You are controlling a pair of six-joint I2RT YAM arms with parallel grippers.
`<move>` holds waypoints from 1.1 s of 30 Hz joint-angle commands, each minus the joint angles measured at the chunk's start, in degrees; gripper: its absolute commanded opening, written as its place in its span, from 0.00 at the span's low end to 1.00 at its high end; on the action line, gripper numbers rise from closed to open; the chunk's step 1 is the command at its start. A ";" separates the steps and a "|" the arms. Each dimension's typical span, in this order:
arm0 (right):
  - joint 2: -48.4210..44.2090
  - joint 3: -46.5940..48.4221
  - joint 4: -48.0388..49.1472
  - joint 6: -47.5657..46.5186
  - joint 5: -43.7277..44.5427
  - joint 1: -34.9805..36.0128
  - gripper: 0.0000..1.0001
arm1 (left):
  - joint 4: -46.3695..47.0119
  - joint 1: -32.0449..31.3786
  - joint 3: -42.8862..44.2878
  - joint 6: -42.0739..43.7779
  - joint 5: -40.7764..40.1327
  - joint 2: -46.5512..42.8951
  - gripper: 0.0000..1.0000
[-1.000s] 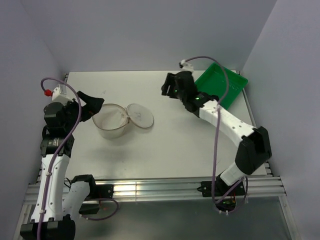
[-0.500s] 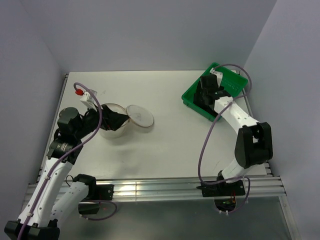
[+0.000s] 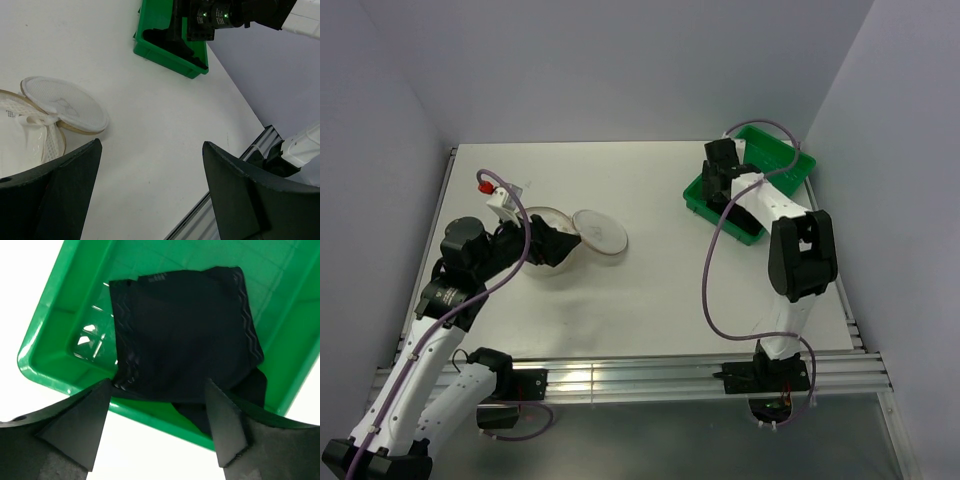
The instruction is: Place the bra in the laundry bag and zip it closed
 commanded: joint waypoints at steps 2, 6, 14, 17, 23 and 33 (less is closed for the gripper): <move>3.05 5.58 -1.15 -1.84 0.74 0.39 0.75 | 0.43 -0.24 0.01 1.21 -1.04 -0.74 0.88; 3.94 6.29 -1.23 -1.40 4.43 0.04 0.38 | 0.34 -0.15 -0.07 1.21 -1.57 -0.56 0.88; -8.68 2.69 4.65 0.45 9.53 -0.23 0.00 | 0.69 -0.06 -0.16 0.77 -1.04 0.05 0.86; -17.58 -0.47 5.36 1.15 9.80 -0.05 0.00 | 1.66 -0.06 -0.34 -0.19 0.80 0.58 0.86; -32.43 -3.38 1.85 -2.62 5.93 4.76 0.00 | 2.81 -0.15 -0.25 -1.16 2.13 1.37 0.85; -40.54 -8.80 -12.47 -3.26 -3.63 27.59 0.00 | 5.79 -0.59 -0.51 -5.90 7.13 4.80 0.84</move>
